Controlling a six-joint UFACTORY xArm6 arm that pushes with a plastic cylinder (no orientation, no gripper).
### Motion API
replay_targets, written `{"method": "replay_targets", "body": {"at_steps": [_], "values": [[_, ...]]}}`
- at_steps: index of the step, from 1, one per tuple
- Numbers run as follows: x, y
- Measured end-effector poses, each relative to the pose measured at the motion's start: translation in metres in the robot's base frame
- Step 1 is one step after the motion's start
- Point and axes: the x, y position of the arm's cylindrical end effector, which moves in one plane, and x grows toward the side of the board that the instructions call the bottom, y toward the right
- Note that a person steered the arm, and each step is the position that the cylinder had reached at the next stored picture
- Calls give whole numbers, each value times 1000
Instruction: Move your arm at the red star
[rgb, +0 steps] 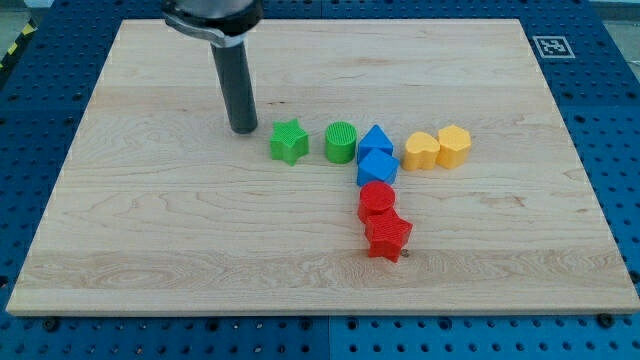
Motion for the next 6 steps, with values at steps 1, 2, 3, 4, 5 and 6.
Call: {"method": "replay_targets", "body": {"at_steps": [1, 2, 3, 4, 5, 6], "values": [[22, -27], [62, -31], [86, -21], [104, 4], [116, 48], [116, 57]]}}
